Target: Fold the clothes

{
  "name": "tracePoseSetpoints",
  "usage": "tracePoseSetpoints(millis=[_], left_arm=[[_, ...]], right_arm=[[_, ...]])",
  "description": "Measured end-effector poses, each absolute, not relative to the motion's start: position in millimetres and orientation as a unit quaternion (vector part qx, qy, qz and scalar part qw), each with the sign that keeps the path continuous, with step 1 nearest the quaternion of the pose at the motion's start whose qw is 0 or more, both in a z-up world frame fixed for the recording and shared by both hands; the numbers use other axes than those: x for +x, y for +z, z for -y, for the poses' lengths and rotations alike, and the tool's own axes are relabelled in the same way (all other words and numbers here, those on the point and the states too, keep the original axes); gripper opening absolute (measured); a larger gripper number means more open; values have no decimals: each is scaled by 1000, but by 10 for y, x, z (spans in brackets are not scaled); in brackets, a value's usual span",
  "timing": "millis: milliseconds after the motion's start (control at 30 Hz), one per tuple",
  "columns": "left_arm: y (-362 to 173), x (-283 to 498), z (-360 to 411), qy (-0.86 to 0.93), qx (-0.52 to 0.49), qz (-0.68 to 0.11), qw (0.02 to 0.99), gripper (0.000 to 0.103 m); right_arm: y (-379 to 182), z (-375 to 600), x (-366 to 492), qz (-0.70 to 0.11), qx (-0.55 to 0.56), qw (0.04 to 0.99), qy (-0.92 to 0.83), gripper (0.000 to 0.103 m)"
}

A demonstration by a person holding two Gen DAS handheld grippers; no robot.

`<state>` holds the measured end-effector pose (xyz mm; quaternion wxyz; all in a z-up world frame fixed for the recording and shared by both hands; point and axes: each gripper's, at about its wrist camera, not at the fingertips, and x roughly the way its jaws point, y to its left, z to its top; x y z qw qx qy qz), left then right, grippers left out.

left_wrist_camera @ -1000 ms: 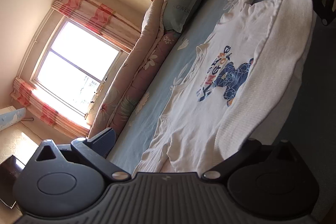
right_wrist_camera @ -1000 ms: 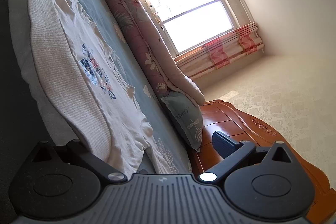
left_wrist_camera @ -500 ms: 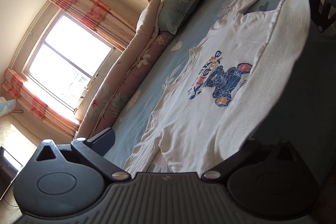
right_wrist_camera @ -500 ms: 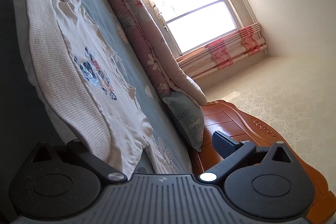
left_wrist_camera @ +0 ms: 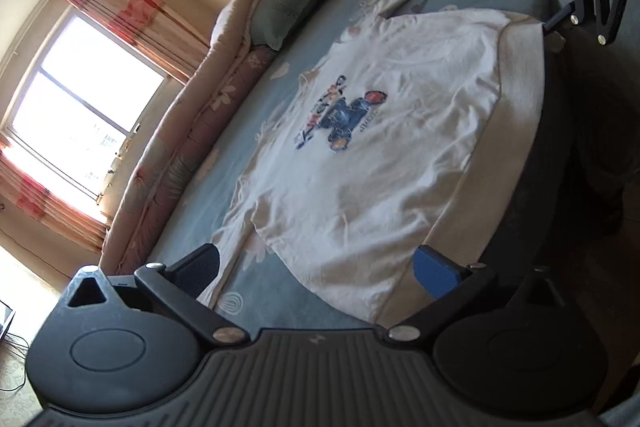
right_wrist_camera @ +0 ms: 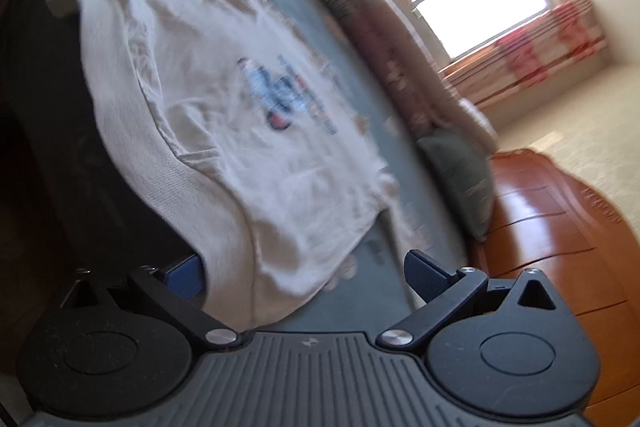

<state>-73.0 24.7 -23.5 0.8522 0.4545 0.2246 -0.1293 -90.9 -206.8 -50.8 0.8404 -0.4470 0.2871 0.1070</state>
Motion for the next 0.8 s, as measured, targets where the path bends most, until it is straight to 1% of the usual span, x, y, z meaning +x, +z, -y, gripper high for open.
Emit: tracePoseSetpoints(millis=[67,167,267,333,433,533,633,700,733,800], left_arm=[[-222,-789,-295,-139,447,-239,851,102],[-102,-645,-389,-140,386,-262,873,102],[29,-333,-556,-147,255,-309,905,102],[34,-98,-713,-166,125,-349,914,102],[-93,217,-928,-197,-60,-384,900,102],[-361,475,-1015,-207,-164,-418,869,102],[-661,633,-1095,-202,-230,-457,835,102],[-798,648,-1179,-190,-248,-466,828,102],[-774,622,-1216,-184,-236,-462,835,102],[-690,576,-1270,-138,-171,-471,854,102]], right_arm=[[-512,2130,-895,-325,-416,840,127,103],[-415,2230,-870,-345,-351,859,141,103],[-308,2398,-787,-362,-248,884,163,103],[-272,2544,-667,-380,-165,891,187,103],[-274,2771,-475,-399,-33,892,212,103],[-393,2976,-267,-417,99,875,223,103],[-560,3074,-117,-425,205,845,253,103],[-700,3101,-44,-443,243,825,255,103],[-772,3121,-28,-455,246,821,243,102],[-746,3212,-84,-451,236,827,238,102]])
